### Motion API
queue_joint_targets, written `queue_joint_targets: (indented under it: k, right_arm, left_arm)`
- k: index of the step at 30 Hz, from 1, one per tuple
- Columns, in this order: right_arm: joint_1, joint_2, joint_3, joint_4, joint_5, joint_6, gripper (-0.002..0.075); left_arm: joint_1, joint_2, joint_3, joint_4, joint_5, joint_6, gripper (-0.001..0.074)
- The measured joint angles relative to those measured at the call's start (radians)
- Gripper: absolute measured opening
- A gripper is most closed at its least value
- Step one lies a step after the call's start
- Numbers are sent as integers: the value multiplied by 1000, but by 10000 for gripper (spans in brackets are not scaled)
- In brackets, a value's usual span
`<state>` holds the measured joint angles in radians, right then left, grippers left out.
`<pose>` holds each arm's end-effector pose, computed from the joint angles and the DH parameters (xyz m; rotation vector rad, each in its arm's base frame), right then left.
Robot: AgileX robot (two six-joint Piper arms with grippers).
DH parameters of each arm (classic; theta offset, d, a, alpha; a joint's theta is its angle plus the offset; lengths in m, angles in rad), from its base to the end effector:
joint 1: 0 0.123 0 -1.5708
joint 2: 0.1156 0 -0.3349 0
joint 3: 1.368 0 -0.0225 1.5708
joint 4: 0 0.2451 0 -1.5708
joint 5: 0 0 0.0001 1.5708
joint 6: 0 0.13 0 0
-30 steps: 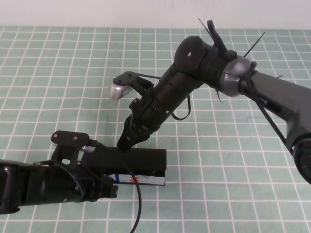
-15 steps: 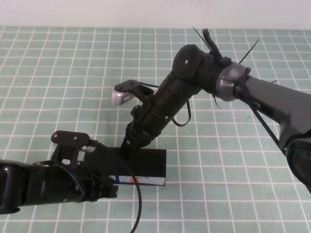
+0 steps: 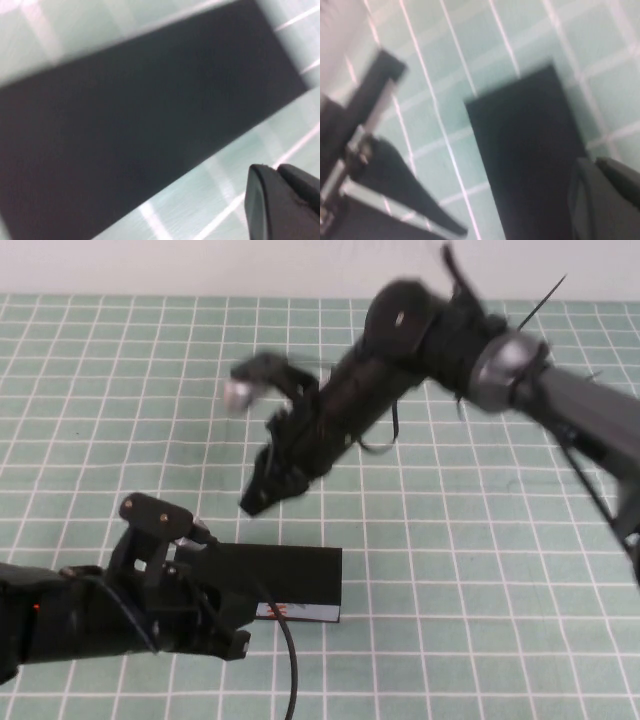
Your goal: Return glasses to glasses case
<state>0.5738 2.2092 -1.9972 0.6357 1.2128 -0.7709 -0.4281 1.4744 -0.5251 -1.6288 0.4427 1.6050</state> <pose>0.3875 0.3366 0.2560 -1.5290 2.2672 0.8411 0.2152 -0.1594 0.1994 0.6846 2.3326 -0.7419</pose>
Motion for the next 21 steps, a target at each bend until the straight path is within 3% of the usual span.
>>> queue_joint_targets:
  k: [6,12,16,21]
  right_arm:
    - [0,-124,-79,8,8,0,-13]
    - [0,-257,-90,24,22,0,-13]
    - [11,-342,-90,-21,30,5,-13]
    - [81,-448,-83,-180,38,69,-13]
  left_arm:
    - [0,-186,-13,63,71,9,-2]
    - [0,-361,-100,345,403,-29,-2]
    - [0,-388,-128,672,545,-240,-2]
    - [0,-388,-134,1002,548,-542,-2]
